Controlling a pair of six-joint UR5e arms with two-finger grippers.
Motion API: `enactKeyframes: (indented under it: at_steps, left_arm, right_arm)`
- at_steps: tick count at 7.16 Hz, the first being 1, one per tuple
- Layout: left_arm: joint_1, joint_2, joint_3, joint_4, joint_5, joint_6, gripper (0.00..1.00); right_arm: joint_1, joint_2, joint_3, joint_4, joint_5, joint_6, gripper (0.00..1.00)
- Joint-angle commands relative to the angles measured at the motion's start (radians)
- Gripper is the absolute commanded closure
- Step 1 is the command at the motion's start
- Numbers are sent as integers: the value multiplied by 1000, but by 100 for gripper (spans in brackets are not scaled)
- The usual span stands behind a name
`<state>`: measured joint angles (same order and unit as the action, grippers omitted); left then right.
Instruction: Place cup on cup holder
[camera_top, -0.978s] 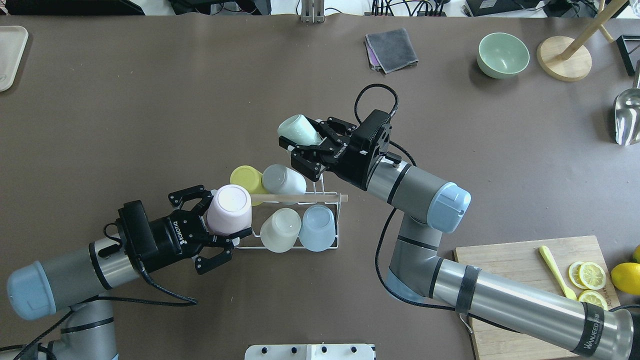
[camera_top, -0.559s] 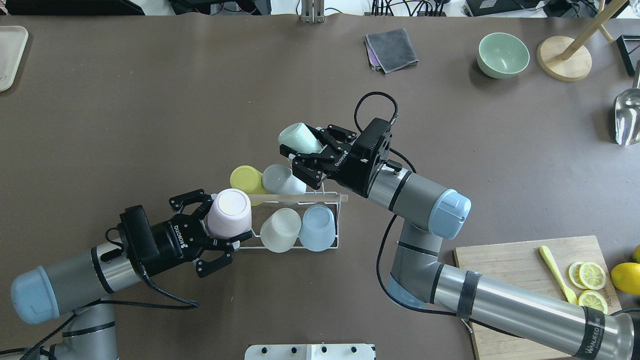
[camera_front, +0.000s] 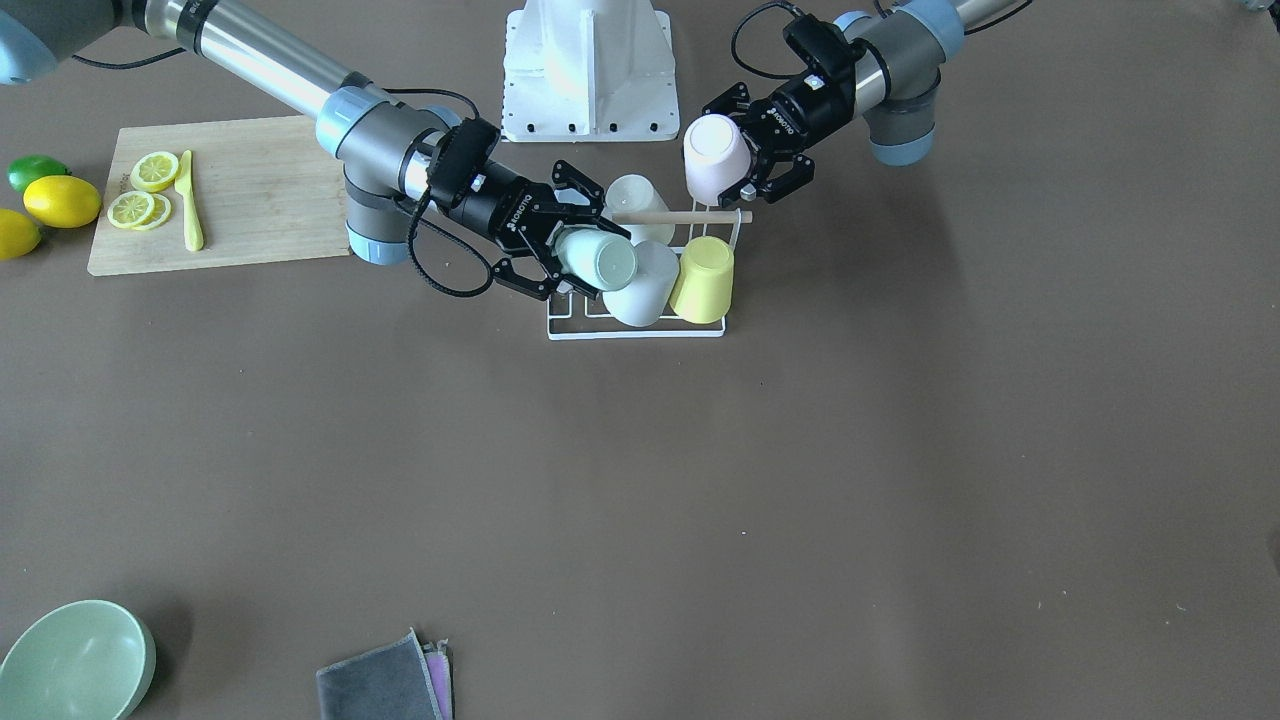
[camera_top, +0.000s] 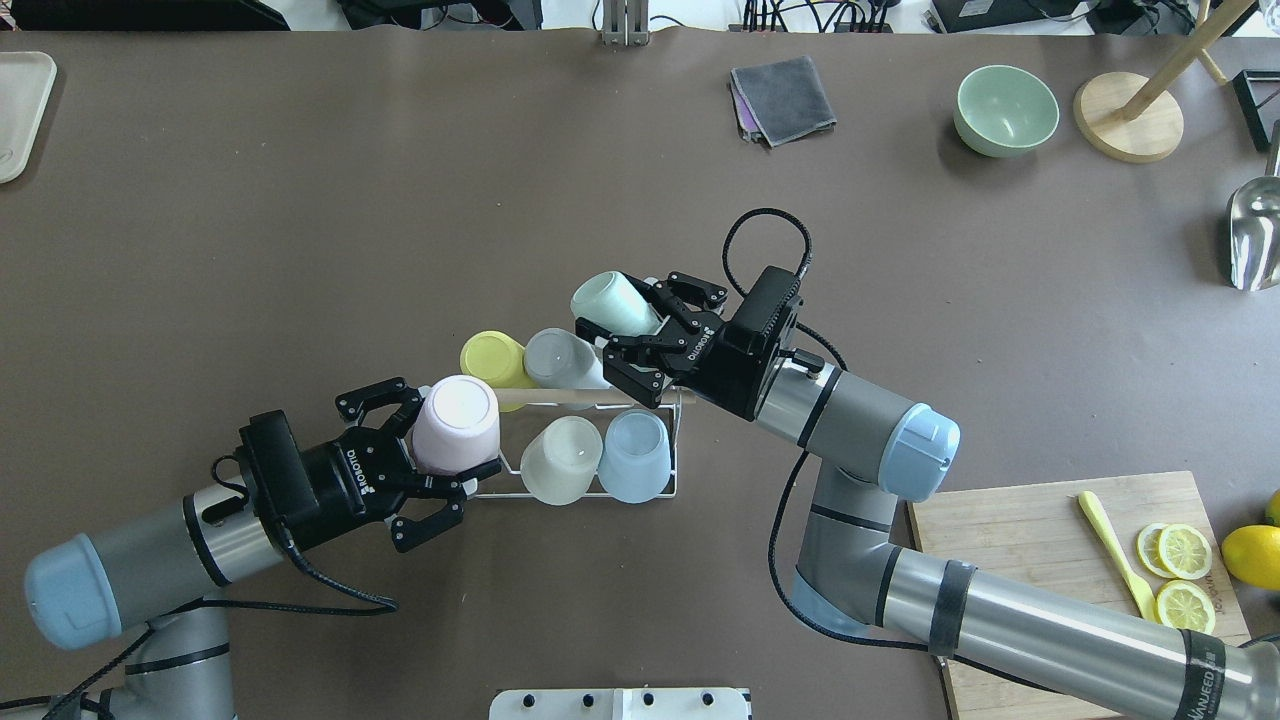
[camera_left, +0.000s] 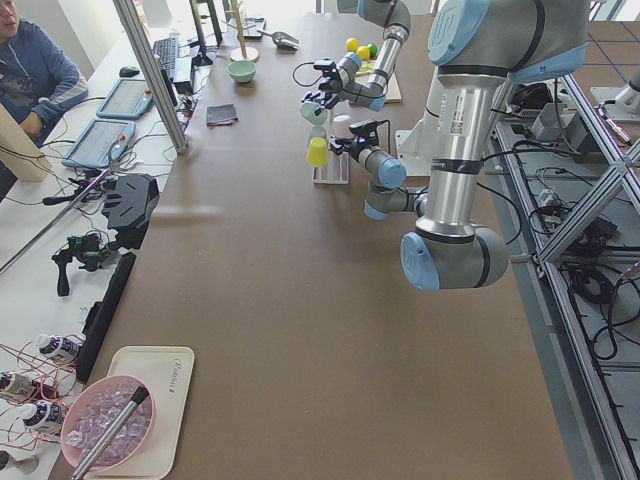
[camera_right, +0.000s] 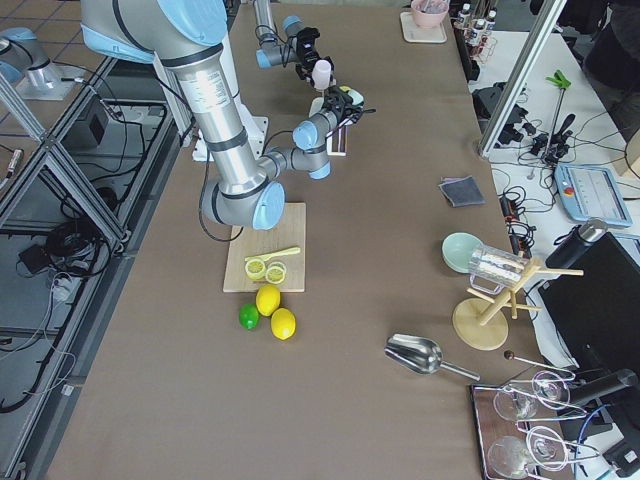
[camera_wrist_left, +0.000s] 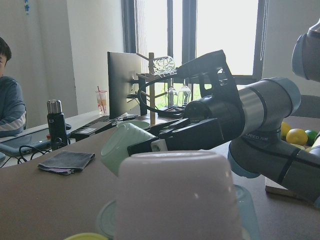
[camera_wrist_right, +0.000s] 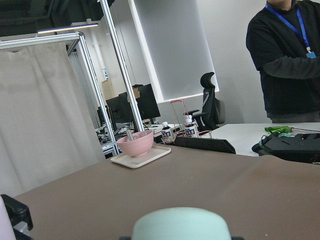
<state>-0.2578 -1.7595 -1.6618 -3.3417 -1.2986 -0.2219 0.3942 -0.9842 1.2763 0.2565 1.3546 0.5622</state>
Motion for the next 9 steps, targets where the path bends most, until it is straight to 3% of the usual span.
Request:
enactKeyframes:
  at_steps: [1, 7, 8, 9]
  left_arm:
    - [0, 0, 4, 1, 1, 1, 18]
    - [2, -3, -1, -16, 1, 3, 10]
    - [-1, 0, -16, -19, 1, 4, 5]
    - [-21, 12, -51, -13, 12, 4, 3]
  right_arm:
    - [11, -1, 0, 1, 0, -1, 100]
    - [8, -28, -2, 44, 0, -2, 100]
    - [6, -22, 0, 44, -20, -13, 44]
    - [5, -15, 1, 38, -35, -12, 0]
